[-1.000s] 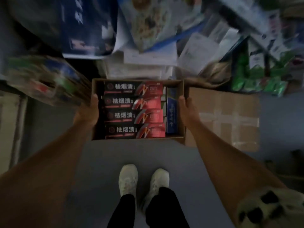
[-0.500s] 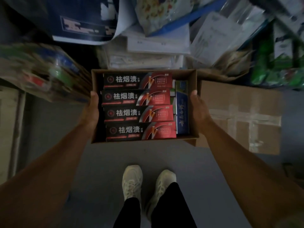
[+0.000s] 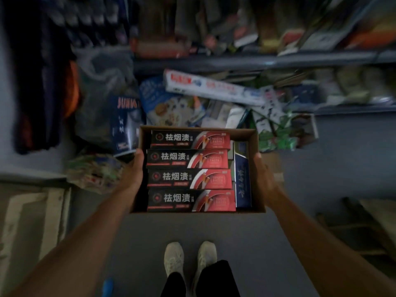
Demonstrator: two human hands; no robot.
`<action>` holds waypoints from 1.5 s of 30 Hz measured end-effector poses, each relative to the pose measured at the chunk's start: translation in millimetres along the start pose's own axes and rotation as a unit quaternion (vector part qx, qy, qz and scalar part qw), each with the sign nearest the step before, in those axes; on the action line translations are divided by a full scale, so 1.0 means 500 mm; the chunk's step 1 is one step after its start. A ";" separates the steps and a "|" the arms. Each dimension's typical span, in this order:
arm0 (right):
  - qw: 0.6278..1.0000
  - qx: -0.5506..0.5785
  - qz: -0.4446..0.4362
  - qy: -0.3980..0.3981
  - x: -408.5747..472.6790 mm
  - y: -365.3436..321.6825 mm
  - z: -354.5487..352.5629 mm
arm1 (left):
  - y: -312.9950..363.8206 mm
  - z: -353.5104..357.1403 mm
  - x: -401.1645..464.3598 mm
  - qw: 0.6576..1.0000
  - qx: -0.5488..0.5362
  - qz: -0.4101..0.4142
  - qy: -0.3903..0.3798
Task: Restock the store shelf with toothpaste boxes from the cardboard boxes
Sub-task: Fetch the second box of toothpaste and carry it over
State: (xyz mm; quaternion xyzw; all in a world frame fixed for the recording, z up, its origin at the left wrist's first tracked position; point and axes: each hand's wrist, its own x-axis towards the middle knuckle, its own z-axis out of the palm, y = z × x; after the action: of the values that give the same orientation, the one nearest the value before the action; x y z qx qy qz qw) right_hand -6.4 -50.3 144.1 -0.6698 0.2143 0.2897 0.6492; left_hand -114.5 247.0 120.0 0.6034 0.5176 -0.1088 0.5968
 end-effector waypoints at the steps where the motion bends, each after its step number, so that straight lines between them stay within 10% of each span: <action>1: 1.000 0.004 -0.016 0.025 -0.043 -0.045 -0.020 | 0.040 0.004 -0.032 1.000 0.020 0.017 -0.008; 12: 0.970 0.114 -0.059 0.206 -0.420 -0.294 -0.268 | 0.442 0.168 -0.452 0.923 0.244 0.277 -0.112; 21: 0.880 0.271 -0.076 0.383 -0.773 -0.208 -0.420 | 0.481 0.395 -0.749 0.810 0.334 0.362 -0.319; 34: 0.651 0.427 -0.014 0.628 -1.323 0.216 -0.609 | 0.023 0.718 -1.303 0.558 0.488 0.308 -0.597; 45: 0.425 0.545 -0.014 0.723 -1.737 0.571 -0.766 | -0.549 0.894 -1.825 0.337 0.601 0.285 -0.666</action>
State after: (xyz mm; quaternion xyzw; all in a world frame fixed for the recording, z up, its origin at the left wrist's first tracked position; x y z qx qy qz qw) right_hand -796.5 -526.9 506.0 -0.1431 0.7087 -0.4869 0.4901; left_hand -505.9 -645.0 518.9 0.6372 -0.4606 -0.5794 0.2150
